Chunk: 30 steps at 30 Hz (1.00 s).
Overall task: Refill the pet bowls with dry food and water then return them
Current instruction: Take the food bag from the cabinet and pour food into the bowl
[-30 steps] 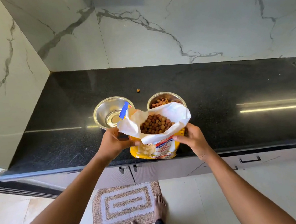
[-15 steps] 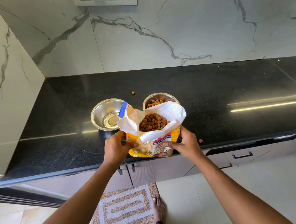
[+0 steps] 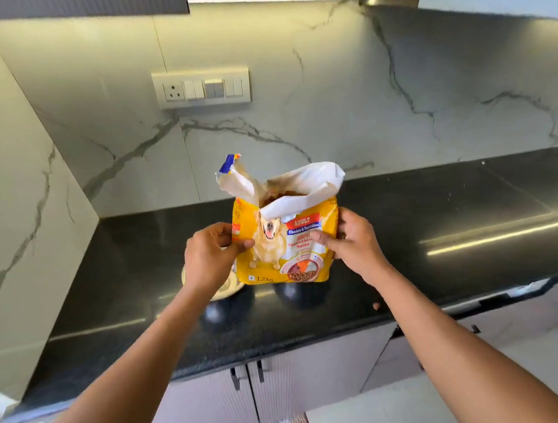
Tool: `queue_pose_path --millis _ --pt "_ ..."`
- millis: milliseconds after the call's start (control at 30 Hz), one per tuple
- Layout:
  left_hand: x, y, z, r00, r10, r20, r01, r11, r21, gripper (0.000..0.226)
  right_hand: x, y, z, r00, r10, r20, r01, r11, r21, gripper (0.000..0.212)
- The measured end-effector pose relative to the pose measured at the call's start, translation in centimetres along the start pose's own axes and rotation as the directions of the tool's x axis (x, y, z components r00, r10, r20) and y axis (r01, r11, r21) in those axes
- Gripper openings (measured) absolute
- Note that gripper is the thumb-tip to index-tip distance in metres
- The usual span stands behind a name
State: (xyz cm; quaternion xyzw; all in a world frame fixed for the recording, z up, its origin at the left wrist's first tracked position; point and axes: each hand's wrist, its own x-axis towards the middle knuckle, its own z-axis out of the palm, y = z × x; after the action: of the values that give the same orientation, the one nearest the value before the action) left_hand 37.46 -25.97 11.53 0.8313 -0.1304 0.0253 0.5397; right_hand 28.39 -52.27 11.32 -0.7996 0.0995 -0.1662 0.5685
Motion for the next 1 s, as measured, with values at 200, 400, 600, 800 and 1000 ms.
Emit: queue_pose_path --millis 200,400,600,800,1000 --pt "5.3 8.8 -3.4 0.990 0.131 -0.054 -0.131 0.991 0.002 0.024 4.1 -9.6 -2.9 0.979 -0.180 -0.091 0.176 0.983 -0.054 0.017" --pt "9.8 18.5 -6.8 0.965 0.235 -0.113 -0.239 0.971 -0.020 0.027 7.5 -19.6 -6.3 0.951 -0.276 -0.137 0.270 0.961 -0.065 0.016" --pt "13.3 26.3 -8.9 0.937 0.325 -0.132 -0.333 0.942 -0.043 0.027 10.8 -27.7 -9.7 0.913 -0.372 -0.166 0.355 0.927 -0.122 0.029" --pt "18.7 33.9 -10.4 0.898 0.411 -0.160 -0.425 0.902 -0.071 0.029 15.9 -34.9 -13.5 0.865 -0.471 -0.172 0.442 0.878 -0.184 0.018" --pt "25.3 40.5 -9.6 0.865 0.463 -0.194 -0.479 0.876 -0.049 0.028 22.8 -39.2 -17.0 0.840 -0.504 -0.203 0.465 0.860 -0.209 0.023"
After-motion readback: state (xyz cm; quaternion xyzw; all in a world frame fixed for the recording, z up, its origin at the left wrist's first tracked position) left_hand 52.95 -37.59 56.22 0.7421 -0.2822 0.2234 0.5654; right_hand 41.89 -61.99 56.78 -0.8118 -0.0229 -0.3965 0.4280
